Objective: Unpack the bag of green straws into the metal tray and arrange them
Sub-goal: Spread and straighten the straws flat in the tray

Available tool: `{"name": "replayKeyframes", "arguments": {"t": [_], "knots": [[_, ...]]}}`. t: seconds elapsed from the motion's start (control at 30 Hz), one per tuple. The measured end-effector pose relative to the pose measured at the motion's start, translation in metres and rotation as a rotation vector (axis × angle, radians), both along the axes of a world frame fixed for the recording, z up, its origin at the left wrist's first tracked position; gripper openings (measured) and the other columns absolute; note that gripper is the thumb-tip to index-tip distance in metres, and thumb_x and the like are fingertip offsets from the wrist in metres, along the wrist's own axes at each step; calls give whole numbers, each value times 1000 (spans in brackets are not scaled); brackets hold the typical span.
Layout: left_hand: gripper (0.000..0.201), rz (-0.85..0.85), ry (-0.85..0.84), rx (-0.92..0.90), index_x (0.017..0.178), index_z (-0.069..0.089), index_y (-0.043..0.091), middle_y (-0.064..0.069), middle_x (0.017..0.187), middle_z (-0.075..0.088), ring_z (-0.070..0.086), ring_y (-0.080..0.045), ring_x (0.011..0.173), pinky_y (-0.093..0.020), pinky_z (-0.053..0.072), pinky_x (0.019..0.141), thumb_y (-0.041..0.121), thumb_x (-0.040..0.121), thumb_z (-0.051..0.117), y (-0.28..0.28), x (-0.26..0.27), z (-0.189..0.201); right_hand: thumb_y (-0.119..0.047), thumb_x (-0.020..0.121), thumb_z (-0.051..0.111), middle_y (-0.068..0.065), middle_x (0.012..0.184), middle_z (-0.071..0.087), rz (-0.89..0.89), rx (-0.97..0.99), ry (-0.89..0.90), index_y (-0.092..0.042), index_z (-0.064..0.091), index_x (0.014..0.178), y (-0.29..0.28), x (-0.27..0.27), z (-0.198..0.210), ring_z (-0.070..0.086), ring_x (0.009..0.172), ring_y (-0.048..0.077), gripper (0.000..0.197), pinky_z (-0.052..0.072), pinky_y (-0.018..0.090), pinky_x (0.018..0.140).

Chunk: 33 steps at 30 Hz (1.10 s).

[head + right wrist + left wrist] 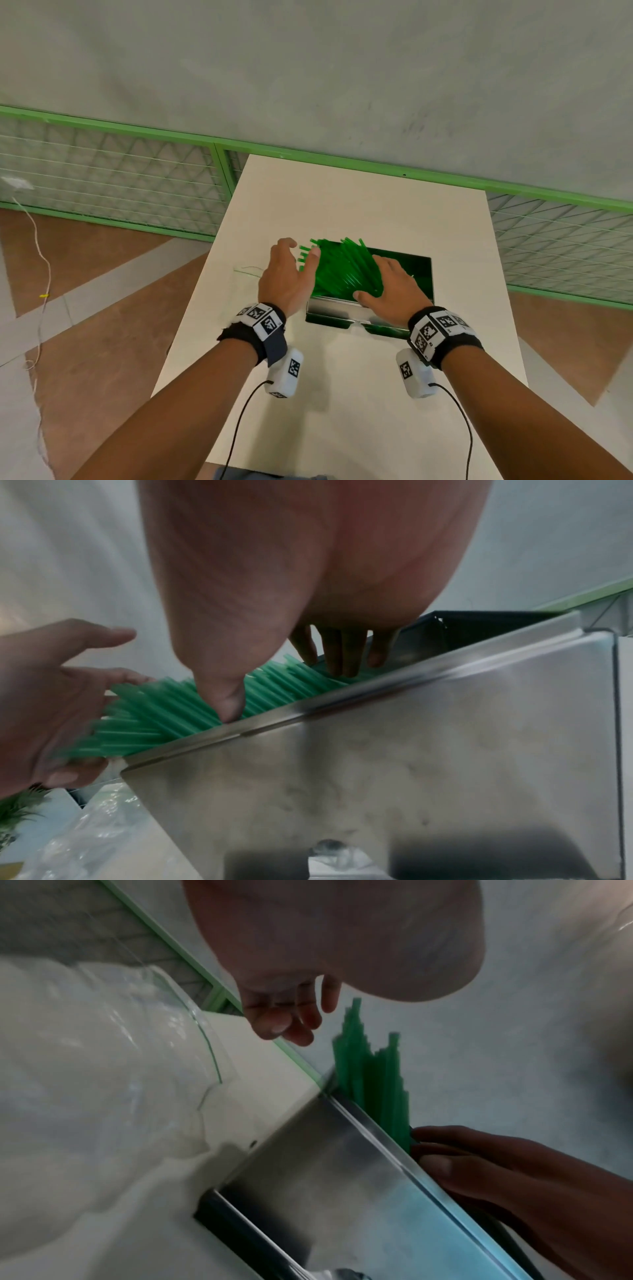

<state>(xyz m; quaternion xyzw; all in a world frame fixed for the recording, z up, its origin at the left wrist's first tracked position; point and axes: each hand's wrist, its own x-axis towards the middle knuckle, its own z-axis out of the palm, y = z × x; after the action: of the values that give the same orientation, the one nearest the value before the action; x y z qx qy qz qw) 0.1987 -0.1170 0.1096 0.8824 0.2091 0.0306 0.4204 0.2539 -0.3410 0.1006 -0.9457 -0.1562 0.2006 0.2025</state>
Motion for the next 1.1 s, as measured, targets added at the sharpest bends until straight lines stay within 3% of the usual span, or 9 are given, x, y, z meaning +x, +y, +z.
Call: {"name": "replayKeyframes", "arguments": {"t": [0.1,0.17,0.3,0.4,0.47,0.57,0.83,0.97,1.1], "knots": [[60,31,80,-36,133,41,25,-1,126,58,62,-27,105,-44,51,89,69,93,40,-14,10,-6,-56,89,64,9,166,24,26,-18,48,-15,18,160,-4,7,-4,31,150,29,95,30,47,121],[58,81,85,-85,135,41,24,-5,121,63,62,-28,103,-44,51,89,67,95,40,-18,19,-8,-54,89,66,9,166,23,35,-3,79,-14,16,161,-5,12,-6,30,150,28,97,31,46,121],[41,120,75,-123,129,50,23,-6,84,65,60,-16,76,-35,47,68,53,101,42,-17,38,-6,-51,80,76,8,161,31,48,36,114,-16,16,161,1,22,-10,39,144,28,106,37,46,118],[29,105,28,-117,109,58,17,-6,78,63,53,-13,62,-30,39,53,40,105,41,-15,47,-5,-46,78,82,9,159,35,89,19,108,-15,14,161,7,27,-12,43,141,29,112,39,44,116],[26,87,-23,-122,99,59,14,-8,74,62,51,-17,58,-32,40,51,32,105,42,-12,50,-6,-44,76,84,9,160,35,113,16,82,-16,15,161,9,28,-14,41,142,29,113,37,45,118],[25,94,-88,-138,91,61,9,-10,72,63,49,-18,54,-23,38,47,24,104,45,-1,52,-8,-42,75,85,7,157,39,158,51,24,-19,21,160,11,28,-15,43,140,30,108,37,48,117],[23,182,-9,-388,84,65,11,-3,75,62,57,-21,70,-32,45,64,22,98,49,3,52,-25,-35,81,74,5,149,42,233,104,4,-25,27,155,14,27,-11,50,128,28,89,47,48,107],[31,130,95,-511,91,59,11,-9,88,64,63,-34,86,-48,53,83,33,91,37,-9,52,-25,-28,81,70,6,134,52,222,122,41,-22,29,153,19,27,-6,55,114,25,83,52,45,98],[36,121,182,-595,97,47,25,-13,107,60,61,-30,99,-55,51,98,51,85,24,-16,51,-21,-26,81,70,7,133,52,240,103,27,-20,29,152,29,28,-2,56,111,25,83,53,45,94]]}}
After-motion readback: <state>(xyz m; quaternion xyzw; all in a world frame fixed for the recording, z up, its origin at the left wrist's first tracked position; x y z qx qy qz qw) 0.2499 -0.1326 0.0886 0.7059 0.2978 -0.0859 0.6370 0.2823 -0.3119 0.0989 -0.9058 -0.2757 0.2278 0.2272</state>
